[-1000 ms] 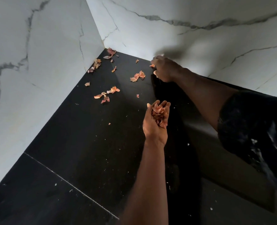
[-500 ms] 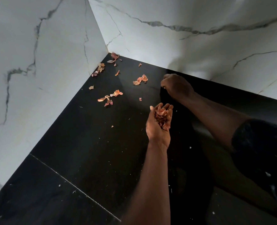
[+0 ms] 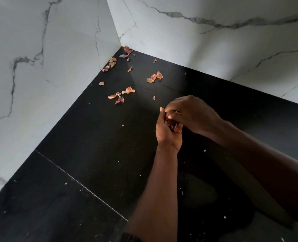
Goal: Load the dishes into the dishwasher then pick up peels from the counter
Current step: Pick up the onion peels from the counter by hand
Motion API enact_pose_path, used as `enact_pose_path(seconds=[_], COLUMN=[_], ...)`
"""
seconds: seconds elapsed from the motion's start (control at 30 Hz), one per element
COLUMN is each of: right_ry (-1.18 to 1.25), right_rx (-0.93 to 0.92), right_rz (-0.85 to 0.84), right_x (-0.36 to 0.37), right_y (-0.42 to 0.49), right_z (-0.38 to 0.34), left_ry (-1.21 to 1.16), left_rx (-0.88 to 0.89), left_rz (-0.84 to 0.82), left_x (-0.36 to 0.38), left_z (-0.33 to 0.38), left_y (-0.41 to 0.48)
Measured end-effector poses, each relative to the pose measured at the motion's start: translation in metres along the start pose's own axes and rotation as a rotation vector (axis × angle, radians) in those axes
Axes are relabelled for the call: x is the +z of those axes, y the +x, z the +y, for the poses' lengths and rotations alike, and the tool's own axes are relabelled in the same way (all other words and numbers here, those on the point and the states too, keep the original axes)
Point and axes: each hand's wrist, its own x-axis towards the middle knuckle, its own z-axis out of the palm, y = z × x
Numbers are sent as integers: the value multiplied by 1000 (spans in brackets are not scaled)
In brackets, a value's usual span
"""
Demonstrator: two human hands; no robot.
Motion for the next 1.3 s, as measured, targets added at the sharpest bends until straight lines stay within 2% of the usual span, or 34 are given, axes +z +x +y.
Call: enact_pose_path(seconds=[0.17,0.27,0.33,0.43,0.8,0.9,1.0,1.1,1.2,1.3], right_ry=[212,261,214,78,-62,15,215,320,308,325], right_rx=[9,15,104,211,113,218,288,155,10,-41], right_rz=[26,152,197,78,58,101,203,153,53,10], right_x=[-9,-6,6,34,69,59,45,30,25,23], right_y=[15,42,68,94,85,77,65,44,22,24], right_z=[-4,2,16,28,9,16,17,-14,-46,-51], left_ry=[-66,-138,-169,-175,-169,-196,-199,-213,-191,-198], left_rx=[-7,-11,-4,23,45,50,45,48,50,40], left_rz=[-12,-78,-94,-103,-53,-44,-59,-67,-42,-26], left_x=[-6,-20,-30,-45,-59,-58,-58,-57,-57,-57], left_z=[9,20,27,33,40,41,41,41,41,42], left_y=[-8,-15,-18,-25,-33,-32,-34,-33,-32,-33])
